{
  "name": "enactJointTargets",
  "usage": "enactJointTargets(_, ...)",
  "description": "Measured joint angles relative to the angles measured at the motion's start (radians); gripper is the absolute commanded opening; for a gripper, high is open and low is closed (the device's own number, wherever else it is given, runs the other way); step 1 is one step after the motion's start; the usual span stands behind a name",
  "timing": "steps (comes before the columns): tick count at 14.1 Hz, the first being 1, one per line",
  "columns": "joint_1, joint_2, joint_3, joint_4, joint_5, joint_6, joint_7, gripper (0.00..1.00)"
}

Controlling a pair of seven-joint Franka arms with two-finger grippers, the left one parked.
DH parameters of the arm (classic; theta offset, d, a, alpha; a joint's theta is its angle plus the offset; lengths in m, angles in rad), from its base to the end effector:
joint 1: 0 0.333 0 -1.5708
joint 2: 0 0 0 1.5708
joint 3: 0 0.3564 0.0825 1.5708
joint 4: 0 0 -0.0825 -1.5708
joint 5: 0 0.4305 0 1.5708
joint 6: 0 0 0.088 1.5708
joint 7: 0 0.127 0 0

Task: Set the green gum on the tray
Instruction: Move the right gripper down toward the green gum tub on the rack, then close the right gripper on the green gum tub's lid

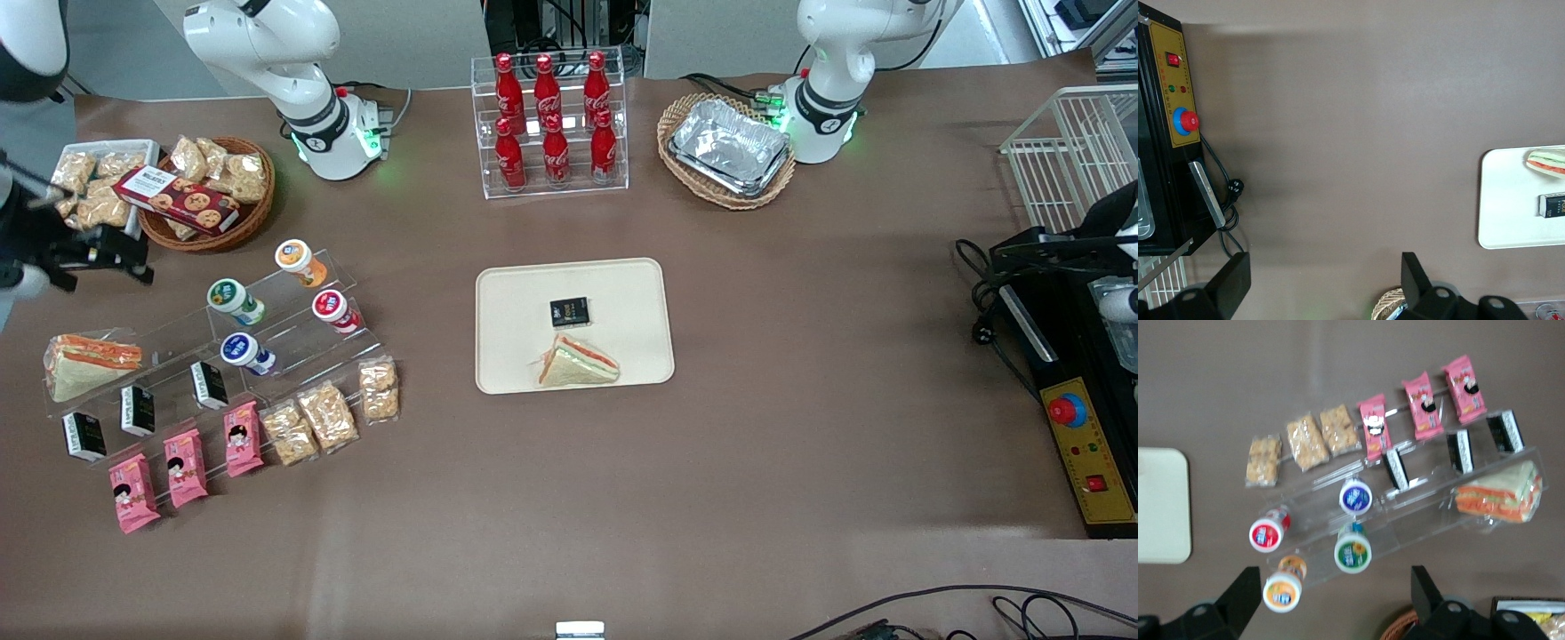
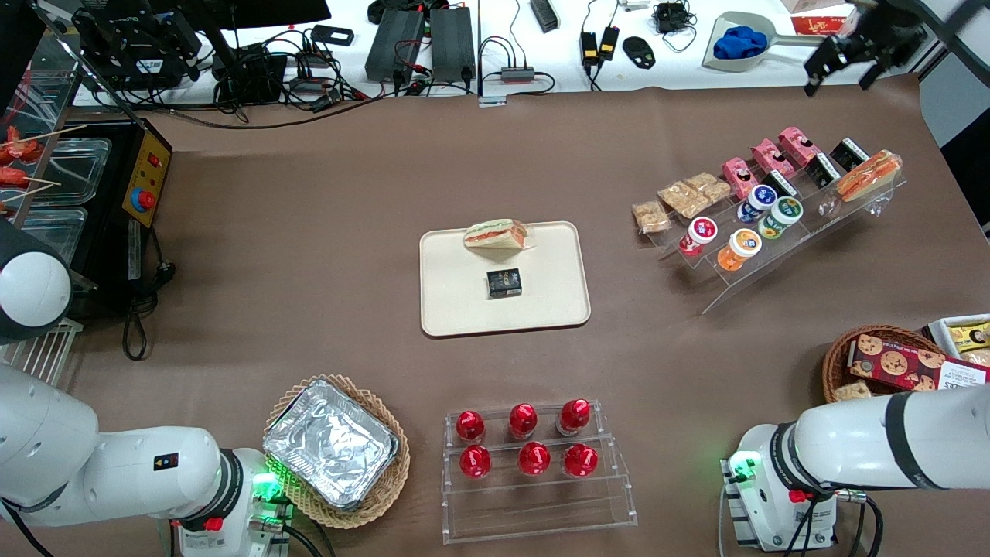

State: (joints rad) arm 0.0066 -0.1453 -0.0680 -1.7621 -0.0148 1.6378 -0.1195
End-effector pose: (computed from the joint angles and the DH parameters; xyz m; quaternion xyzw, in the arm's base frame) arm 0.5533 -0.0384 0.6349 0.9995 0.0298 0.0101 0.0034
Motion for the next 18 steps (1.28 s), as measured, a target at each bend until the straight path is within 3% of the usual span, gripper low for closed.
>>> enactJointTargets(3,0.000,-0.241,-0.007,-0.231,0.000,0.014,-0.005,1.00)
enactJointTargets(6,-0.001,-0.347,-0.041,-0.336,0.000,0.022,-0.012,1.00)
enactJointTargets(12,0.000,-0.290,-0.051,-0.414,0.000,0.076,-0.021,1.00)
enactJointTargets(18,0.000,-0.181,-0.062,-0.617,0.000,0.336,-0.021,1.00)
